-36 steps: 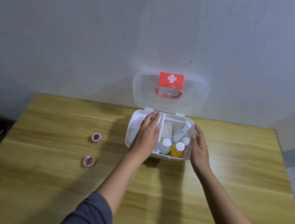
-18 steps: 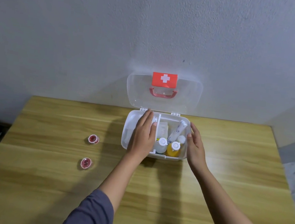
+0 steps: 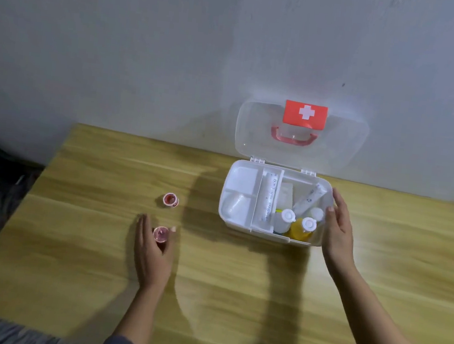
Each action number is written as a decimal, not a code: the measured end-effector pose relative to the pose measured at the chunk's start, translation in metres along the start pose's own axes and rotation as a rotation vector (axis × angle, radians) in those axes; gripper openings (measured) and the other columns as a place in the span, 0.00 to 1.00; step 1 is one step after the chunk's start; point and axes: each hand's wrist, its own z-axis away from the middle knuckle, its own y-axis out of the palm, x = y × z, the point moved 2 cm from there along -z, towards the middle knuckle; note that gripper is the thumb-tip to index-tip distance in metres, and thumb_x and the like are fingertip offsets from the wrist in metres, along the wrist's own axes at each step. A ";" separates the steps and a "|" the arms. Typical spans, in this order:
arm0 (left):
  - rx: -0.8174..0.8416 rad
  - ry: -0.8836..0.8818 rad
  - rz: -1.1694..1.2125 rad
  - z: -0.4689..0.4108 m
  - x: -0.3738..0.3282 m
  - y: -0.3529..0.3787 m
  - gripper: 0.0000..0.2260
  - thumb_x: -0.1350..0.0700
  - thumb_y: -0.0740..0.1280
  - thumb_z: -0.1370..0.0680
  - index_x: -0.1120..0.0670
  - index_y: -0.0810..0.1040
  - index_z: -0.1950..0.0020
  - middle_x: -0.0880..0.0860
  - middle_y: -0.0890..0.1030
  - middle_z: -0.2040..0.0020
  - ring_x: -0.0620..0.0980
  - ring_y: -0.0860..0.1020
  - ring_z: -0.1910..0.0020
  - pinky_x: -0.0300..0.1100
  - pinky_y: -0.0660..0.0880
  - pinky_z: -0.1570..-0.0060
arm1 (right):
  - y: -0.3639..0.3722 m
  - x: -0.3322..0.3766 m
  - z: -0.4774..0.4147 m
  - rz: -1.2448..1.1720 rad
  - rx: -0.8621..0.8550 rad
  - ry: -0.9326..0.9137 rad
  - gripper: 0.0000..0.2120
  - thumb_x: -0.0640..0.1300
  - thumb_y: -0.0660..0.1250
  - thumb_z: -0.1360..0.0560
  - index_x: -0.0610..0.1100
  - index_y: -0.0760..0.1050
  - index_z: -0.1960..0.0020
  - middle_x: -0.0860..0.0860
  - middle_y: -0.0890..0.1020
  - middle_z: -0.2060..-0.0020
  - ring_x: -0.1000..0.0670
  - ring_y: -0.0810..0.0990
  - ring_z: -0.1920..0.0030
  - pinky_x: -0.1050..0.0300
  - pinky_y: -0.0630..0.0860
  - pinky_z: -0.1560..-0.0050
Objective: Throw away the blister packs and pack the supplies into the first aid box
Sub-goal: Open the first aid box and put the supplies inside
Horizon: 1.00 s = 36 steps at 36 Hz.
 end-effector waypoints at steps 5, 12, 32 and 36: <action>0.080 0.043 0.082 -0.035 -0.018 0.022 0.33 0.54 0.71 0.27 0.60 0.61 0.27 0.60 0.64 0.27 0.56 0.62 0.27 0.48 0.61 0.30 | 0.003 0.003 0.002 0.015 -0.027 -0.018 0.19 0.40 0.52 0.19 0.49 0.63 0.29 0.48 0.70 0.31 0.48 0.69 0.31 0.48 0.64 0.29; 0.099 0.116 0.139 -0.067 -0.034 0.038 0.22 0.61 0.70 0.27 0.62 0.71 0.34 0.61 0.73 0.33 0.57 0.71 0.34 0.36 0.63 0.37 | 0.006 0.003 0.001 0.036 -0.066 -0.021 0.19 0.41 0.52 0.19 0.48 0.63 0.29 0.49 0.69 0.30 0.49 0.68 0.30 0.48 0.63 0.28; 0.570 0.685 0.294 -0.045 -0.184 0.055 0.17 0.62 0.71 0.28 0.60 0.77 0.40 0.52 0.78 0.41 0.43 0.72 0.41 0.29 0.66 0.39 | 0.005 0.005 0.003 -0.041 -0.057 0.018 0.18 0.41 0.52 0.19 0.49 0.65 0.30 0.49 0.71 0.31 0.49 0.69 0.31 0.46 0.64 0.29; 0.572 0.725 0.151 -0.049 -0.187 0.065 0.16 0.62 0.70 0.28 0.61 0.77 0.40 0.58 0.79 0.42 0.55 0.74 0.42 0.32 0.65 0.41 | 0.003 0.003 0.002 -0.049 -0.042 0.016 0.18 0.41 0.52 0.19 0.49 0.65 0.30 0.50 0.71 0.31 0.50 0.69 0.32 0.49 0.65 0.29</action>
